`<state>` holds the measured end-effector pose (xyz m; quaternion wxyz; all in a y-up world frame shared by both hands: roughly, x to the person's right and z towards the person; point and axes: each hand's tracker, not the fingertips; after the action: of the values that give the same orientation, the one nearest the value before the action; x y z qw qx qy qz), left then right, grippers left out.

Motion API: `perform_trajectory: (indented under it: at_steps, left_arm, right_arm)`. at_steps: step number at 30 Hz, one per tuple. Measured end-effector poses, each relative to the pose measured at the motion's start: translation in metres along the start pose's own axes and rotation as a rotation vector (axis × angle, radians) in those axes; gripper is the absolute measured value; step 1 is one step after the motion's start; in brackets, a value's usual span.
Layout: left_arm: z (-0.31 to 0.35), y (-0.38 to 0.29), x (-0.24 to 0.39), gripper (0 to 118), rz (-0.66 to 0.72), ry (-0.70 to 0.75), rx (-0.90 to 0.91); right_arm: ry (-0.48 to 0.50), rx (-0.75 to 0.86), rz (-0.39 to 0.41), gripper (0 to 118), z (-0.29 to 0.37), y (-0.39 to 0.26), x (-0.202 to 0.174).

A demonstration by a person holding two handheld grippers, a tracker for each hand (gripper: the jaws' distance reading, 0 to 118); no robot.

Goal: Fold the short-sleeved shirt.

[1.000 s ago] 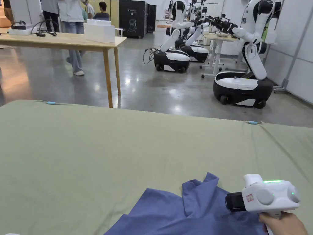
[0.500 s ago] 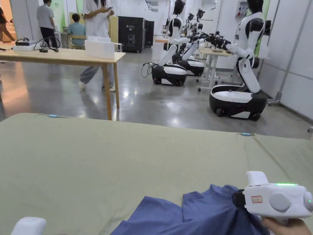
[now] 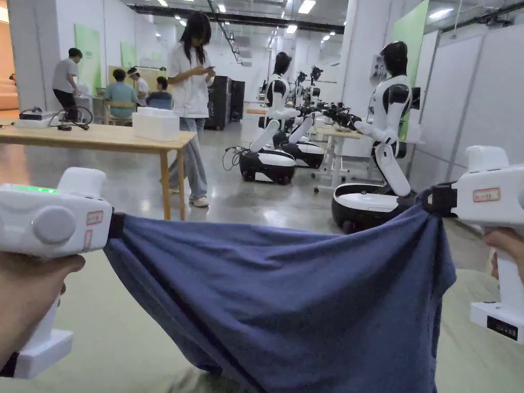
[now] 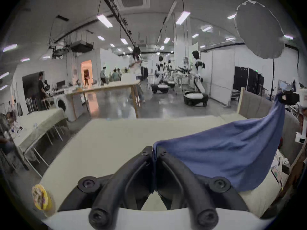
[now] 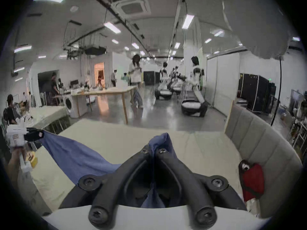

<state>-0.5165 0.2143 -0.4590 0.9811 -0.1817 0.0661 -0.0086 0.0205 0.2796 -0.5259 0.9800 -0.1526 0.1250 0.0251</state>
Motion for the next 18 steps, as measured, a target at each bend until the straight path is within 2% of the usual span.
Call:
perform_trajectory:
  at_steps: [7,11,18]
  left_arm:
    - [-0.025,0.096,-0.012,2,-0.025,0.097,0.086]
    - [-0.026,0.138,-0.008,2,-0.080,0.136,0.146]
    - [-0.026,0.165,-0.014,2,-0.083,0.152,0.199]
  right_arm:
    - [-0.044,0.114,0.008,4,0.001,0.082,0.022]
    - [-0.064,0.169,0.013,4,0.000,0.113,0.020]
    - [-0.079,0.241,-0.010,4,-0.004,0.134,0.017]
